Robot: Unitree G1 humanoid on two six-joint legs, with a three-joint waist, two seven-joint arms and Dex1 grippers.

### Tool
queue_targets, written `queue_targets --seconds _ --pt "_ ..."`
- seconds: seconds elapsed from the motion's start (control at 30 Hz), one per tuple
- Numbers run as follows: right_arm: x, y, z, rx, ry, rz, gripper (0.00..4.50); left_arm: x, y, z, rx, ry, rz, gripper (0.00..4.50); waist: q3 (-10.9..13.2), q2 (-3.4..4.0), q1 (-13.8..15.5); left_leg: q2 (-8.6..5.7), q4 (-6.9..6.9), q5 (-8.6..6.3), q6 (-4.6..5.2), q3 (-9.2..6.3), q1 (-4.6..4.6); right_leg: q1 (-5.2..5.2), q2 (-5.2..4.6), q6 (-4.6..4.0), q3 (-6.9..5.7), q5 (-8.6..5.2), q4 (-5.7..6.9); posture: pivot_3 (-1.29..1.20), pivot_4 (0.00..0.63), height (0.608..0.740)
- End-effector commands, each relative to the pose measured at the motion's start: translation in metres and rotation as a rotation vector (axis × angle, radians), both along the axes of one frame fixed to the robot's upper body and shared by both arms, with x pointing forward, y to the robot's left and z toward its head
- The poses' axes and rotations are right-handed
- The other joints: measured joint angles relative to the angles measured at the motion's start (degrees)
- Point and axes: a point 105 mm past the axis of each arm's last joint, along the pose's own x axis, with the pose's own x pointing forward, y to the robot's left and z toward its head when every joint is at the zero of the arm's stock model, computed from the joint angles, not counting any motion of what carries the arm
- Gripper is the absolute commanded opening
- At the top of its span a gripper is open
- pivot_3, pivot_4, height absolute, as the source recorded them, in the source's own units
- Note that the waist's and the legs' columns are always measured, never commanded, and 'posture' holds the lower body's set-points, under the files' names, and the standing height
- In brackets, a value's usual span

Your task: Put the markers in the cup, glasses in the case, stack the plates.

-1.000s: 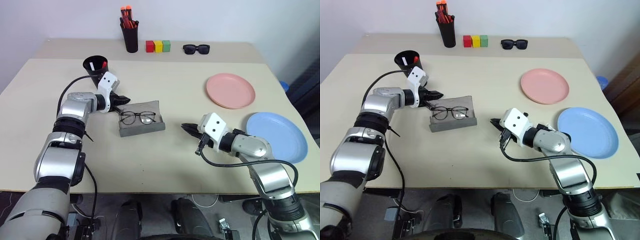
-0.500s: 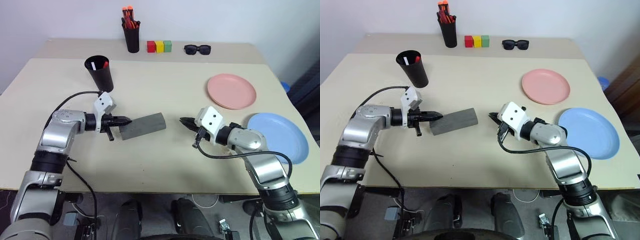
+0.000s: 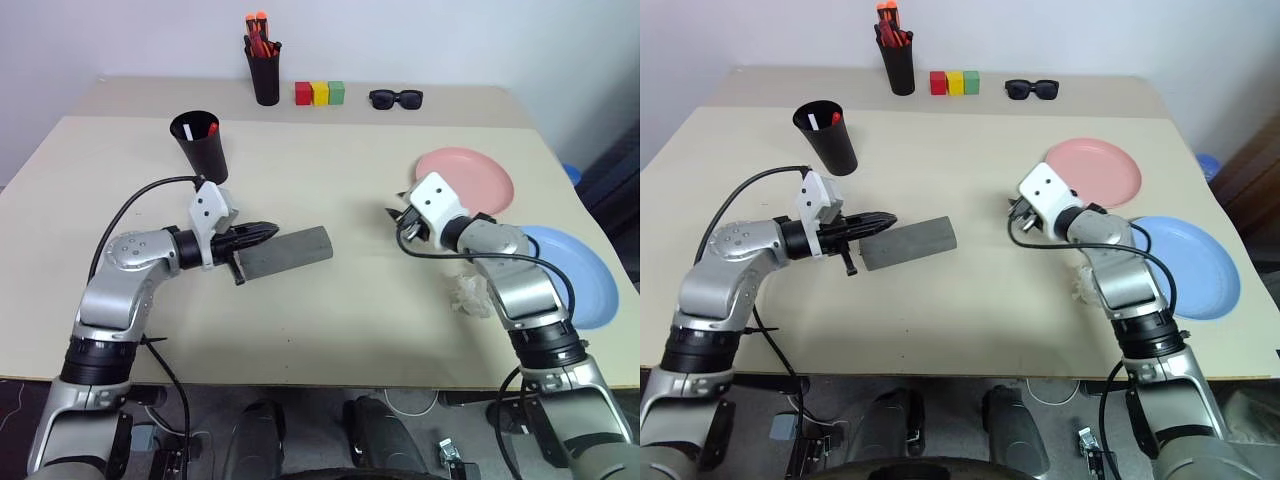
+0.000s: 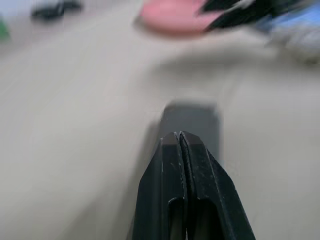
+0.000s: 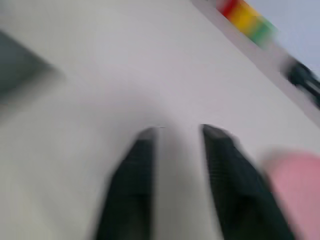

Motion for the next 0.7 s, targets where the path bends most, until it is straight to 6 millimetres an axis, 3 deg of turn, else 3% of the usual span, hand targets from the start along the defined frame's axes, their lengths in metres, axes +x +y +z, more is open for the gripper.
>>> queue_targets --seconds 0.03,0.17,0.37,0.47,0.6,0.7 --pt "0.013 -0.021 0.0 -0.174 -0.05 -0.068 2.91 -0.021 -0.022 0.008 -0.036 -0.033 -0.062 0.0 0.0 0.0 -0.1 0.0 0.0 0.0 0.0 0.0 0.0 0.0 0.0 0.0 0.01 0.0 0.0 0.0 0.15 0.722" --pt "0.027 -0.039 -0.009 -0.227 -0.034 -0.14 2.91 -0.034 -0.037 -0.001 -0.037 -0.009 -0.084 0.0 0.0 0.01 -0.44 -0.01 0.0 0.0 0.0 0.0 0.03 0.0 0.02 0.0 0.02 0.0 0.02 0.0 0.15 0.722" --pt "0.047 -0.06 -0.019 -0.283 -0.023 -0.233 2.91 -0.04 -0.048 0.0 -0.094 0.0 -0.077 0.0 0.01 0.05 -1.05 -0.01 0.01 0.0 0.0 0.01 0.05 0.0 0.02 0.01 0.06 0.01 0.02 0.0 0.15 0.722" --pt "0.052 -0.063 -0.022 -0.306 -0.026 -0.244 2.05 -0.042 -0.05 0.0 -0.108 0.005 -0.072 0.0 0.01 0.05 -1.44 -0.01 0.0 0.0 0.0 0.0 0.04 0.02 0.02 0.02 0.06 0.01 0.02 0.0 0.15 0.722" --pt "0.054 -0.064 -0.023 -0.313 -0.027 -0.236 0.05 -0.042 -0.049 0.0 -0.12 0.011 -0.057 0.0 0.02 0.07 -1.7 -0.01 -0.01 0.0 0.0 -0.01 0.04 0.02 0.02 0.03 0.06 0.02 0.02 0.0 0.15 0.722" --pt "0.053 -0.065 -0.02 -0.321 -0.046 -0.232 0.05 -0.043 -0.048 -0.002 -0.126 0.017 -0.048 0.0 0.01 0.08 -1.71 -0.01 -0.01 0.01 -0.01 -0.01 0.05 0.02 0.02 0.03 0.06 0.02 0.03 0.0 0.15 0.722"
